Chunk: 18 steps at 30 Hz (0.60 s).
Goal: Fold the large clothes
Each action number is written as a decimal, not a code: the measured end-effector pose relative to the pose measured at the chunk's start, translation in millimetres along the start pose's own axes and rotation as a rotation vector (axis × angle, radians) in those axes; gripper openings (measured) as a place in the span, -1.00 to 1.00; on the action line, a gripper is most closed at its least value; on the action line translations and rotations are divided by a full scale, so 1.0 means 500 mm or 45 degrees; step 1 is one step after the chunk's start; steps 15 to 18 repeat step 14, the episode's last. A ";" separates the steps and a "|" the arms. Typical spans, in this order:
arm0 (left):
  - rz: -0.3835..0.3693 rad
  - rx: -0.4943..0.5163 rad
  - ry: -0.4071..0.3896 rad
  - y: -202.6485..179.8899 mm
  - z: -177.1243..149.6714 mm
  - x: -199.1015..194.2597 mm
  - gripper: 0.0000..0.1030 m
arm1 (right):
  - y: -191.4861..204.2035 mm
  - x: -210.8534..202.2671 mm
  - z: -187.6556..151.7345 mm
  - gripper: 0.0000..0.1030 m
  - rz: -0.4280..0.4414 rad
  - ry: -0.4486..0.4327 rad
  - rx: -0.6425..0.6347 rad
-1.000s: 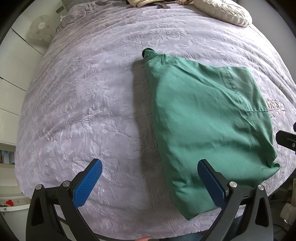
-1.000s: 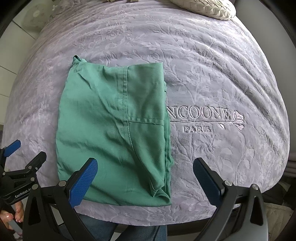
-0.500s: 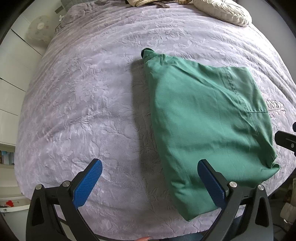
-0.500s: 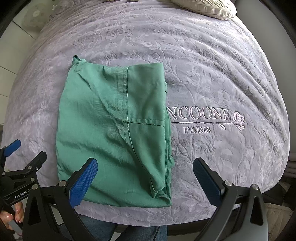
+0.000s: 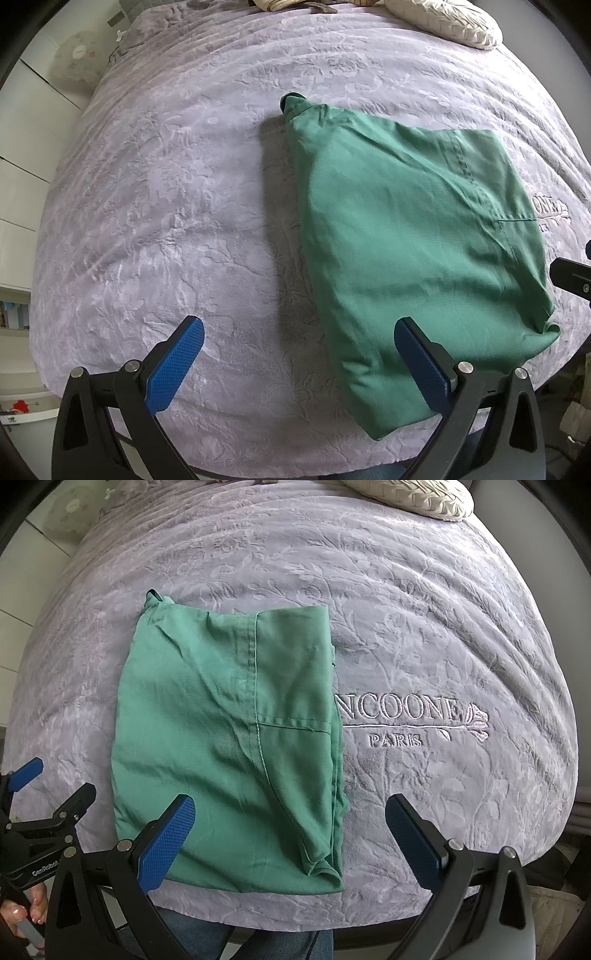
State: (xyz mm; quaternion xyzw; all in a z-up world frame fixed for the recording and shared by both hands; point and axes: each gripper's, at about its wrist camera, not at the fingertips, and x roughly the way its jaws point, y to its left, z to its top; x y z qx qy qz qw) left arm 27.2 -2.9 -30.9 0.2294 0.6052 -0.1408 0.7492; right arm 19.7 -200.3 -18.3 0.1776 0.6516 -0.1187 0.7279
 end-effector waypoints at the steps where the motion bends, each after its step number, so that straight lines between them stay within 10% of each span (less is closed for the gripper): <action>1: 0.000 0.006 -0.001 0.000 0.001 0.002 1.00 | 0.001 0.000 0.001 0.99 0.000 0.001 -0.001; 18: -0.049 0.025 -0.021 0.005 0.003 -0.005 1.00 | 0.008 0.006 0.004 0.99 0.004 0.010 -0.015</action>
